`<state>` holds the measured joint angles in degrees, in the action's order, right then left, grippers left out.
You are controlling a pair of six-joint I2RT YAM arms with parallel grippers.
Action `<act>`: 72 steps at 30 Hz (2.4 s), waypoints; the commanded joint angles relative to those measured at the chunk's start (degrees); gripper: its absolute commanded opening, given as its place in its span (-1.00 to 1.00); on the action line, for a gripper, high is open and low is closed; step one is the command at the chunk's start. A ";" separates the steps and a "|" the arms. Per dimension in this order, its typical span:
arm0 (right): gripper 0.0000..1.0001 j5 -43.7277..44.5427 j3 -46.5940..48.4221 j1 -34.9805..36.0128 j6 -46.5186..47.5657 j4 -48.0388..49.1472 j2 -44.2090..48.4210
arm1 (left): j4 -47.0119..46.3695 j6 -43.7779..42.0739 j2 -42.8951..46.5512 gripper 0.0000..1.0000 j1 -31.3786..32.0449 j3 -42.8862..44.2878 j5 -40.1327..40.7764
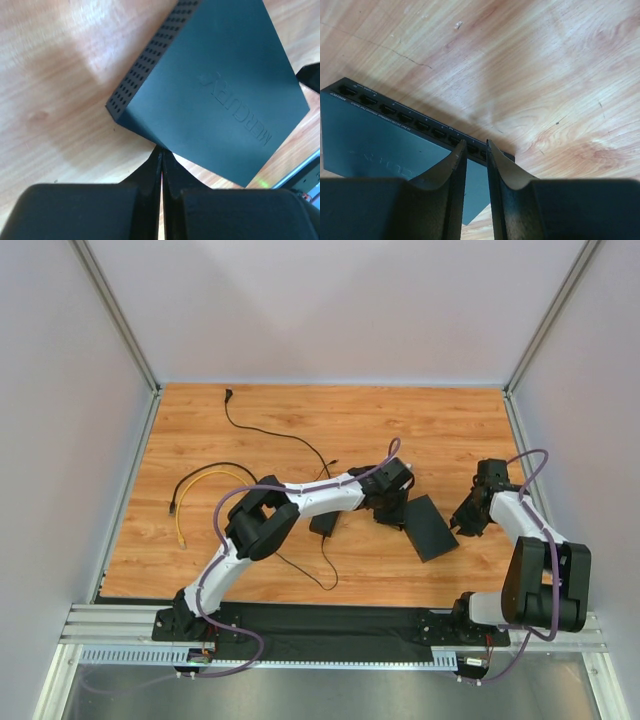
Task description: Pull the plug from the switch port
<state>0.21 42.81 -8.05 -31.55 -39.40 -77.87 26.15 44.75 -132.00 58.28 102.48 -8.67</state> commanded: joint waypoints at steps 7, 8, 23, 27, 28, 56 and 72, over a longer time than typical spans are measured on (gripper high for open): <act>-0.50 -9.68 -7.63 0.67 -2.80 5.20 6.04 | 0.57 -4.14 -5.54 -1.00 -1.94 10.98 -3.63; -0.50 -10.92 -8.69 0.85 -3.68 5.73 7.02 | 0.57 -4.58 -6.24 -1.00 -2.03 12.30 -5.29; -0.49 -12.68 -11.34 1.99 -6.41 -0.06 20.99 | 7.05 -7.83 -5.03 -1.00 -3.26 18.91 -3.49; -0.48 -13.04 -11.43 2.16 -6.68 -0.77 24.42 | 10.15 -10.29 5.60 -0.97 -3.79 13.47 3.55; -0.47 -12.95 -11.26 2.77 -6.68 -0.94 24.95 | 9.62 -10.65 8.05 -0.89 -3.79 11.54 4.79; -0.50 5.41 -8.36 21.94 -12.48 -5.51 20.65 | -13.14 4.64 13.36 -1.00 -0.19 -19.43 -2.40; -0.47 6.39 -5.80 22.21 -10.99 -5.43 21.09 | -7.08 -0.19 3.59 -1.00 -7.04 -2.36 -3.30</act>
<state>5.63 36.14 13.85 -42.83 -46.89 -56.31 17.43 47.57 -130.10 52.66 97.89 -12.93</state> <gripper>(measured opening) 0.262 0.004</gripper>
